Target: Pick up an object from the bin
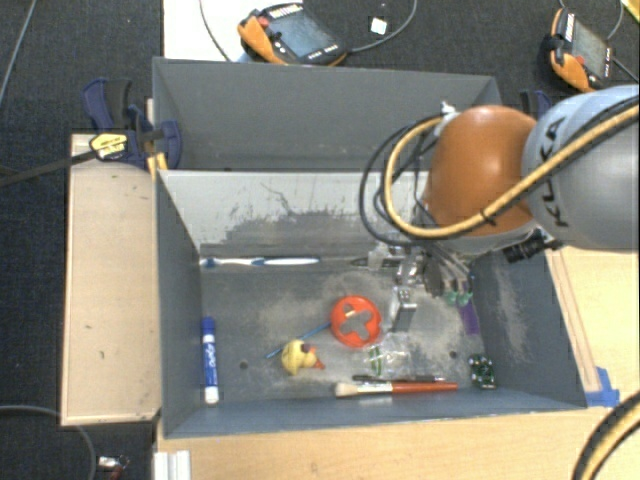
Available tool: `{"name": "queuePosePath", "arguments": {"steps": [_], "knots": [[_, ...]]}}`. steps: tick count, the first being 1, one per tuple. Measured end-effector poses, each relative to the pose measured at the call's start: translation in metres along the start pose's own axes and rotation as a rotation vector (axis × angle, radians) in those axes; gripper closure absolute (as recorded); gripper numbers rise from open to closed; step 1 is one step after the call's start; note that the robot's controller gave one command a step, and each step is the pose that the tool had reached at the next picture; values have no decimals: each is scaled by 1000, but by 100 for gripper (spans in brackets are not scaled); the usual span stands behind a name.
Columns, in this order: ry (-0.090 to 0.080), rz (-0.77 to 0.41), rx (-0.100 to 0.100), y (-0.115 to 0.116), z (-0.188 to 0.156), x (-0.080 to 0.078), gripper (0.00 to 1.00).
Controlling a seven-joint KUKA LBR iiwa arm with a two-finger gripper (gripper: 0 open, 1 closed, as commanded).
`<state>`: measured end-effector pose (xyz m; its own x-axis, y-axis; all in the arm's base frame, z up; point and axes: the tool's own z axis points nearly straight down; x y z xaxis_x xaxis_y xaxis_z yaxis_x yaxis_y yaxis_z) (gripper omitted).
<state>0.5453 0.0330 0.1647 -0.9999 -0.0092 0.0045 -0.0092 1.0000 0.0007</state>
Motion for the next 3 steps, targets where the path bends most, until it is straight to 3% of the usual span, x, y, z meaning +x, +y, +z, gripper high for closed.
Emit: {"name": "queuePosePath", "arguments": {"steps": [1, 2, 3], "knots": [[-7, 2, 0, 0, -3, -2, 0], [-6, 102, -2, 22, 95, 2, 0], [-25, 91, -2, 29, 21, 4, 0]]}}
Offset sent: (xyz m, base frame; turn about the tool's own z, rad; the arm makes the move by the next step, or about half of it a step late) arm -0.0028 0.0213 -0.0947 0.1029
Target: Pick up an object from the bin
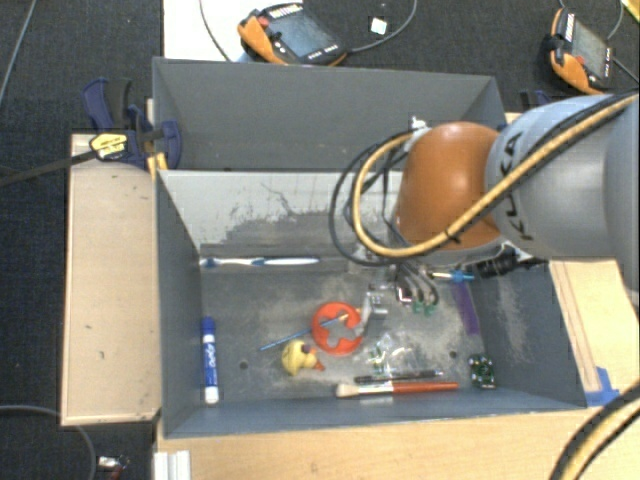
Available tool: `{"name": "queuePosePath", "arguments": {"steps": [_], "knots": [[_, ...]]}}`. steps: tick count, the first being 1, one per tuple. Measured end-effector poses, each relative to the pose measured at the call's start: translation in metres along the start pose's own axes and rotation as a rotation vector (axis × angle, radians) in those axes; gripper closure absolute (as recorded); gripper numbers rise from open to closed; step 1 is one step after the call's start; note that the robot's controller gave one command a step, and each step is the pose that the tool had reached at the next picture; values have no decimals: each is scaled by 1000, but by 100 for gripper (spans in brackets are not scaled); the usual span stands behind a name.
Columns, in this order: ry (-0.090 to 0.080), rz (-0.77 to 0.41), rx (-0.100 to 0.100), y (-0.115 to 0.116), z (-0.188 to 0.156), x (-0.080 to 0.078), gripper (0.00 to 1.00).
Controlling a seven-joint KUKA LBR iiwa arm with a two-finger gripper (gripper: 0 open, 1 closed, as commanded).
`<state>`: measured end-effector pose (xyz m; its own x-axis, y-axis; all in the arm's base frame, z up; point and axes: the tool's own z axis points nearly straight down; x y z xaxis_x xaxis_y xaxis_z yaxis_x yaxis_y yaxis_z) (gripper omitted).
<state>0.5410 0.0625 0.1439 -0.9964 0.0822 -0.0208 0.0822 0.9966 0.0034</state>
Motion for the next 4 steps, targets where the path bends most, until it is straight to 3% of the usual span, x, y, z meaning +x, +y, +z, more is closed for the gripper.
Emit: {"name": "queuePosePath", "arguments": {"steps": [1, 2, 3, 4], "knots": [[25, 90, 4, -15, 45, 11, 0], [-1, 32, -1, 23, 73, 12, 0], [12, 102, 2, 24, 73, 20, 100], [12, 102, 2, 24, 73, 20, 100]]}}
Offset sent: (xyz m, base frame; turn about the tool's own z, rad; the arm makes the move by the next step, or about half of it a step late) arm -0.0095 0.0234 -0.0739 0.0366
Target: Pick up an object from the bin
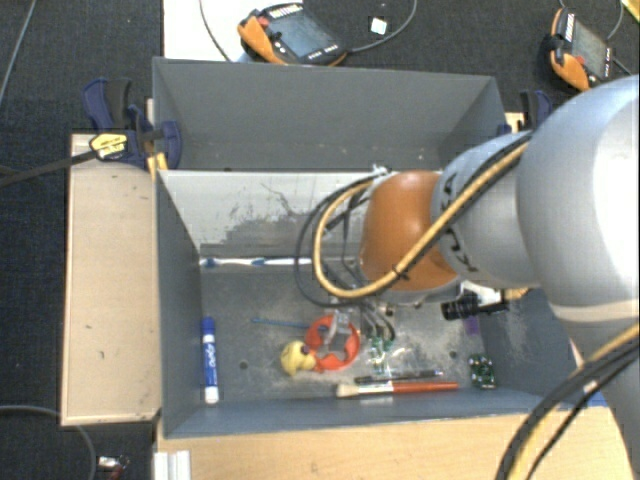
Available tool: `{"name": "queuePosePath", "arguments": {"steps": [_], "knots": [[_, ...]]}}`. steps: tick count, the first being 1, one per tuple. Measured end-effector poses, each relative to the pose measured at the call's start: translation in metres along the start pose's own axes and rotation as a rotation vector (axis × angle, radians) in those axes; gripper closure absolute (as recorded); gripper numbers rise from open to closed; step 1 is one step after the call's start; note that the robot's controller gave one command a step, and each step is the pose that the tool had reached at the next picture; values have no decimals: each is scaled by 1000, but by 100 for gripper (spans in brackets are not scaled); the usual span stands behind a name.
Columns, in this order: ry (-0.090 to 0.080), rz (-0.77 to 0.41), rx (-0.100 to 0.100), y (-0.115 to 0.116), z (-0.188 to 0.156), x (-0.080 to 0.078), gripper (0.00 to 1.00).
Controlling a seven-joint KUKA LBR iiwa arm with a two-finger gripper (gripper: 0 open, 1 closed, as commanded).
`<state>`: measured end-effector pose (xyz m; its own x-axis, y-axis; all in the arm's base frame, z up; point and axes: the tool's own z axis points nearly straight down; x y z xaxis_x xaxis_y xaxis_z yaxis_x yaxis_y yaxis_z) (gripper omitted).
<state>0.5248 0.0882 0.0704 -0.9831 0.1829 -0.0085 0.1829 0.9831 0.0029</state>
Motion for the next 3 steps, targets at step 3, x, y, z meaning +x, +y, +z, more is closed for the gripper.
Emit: {"name": "queuePosePath", "arguments": {"steps": [3], "knots": [[8, -6, 2, -1, -90, 1, 100]]}}
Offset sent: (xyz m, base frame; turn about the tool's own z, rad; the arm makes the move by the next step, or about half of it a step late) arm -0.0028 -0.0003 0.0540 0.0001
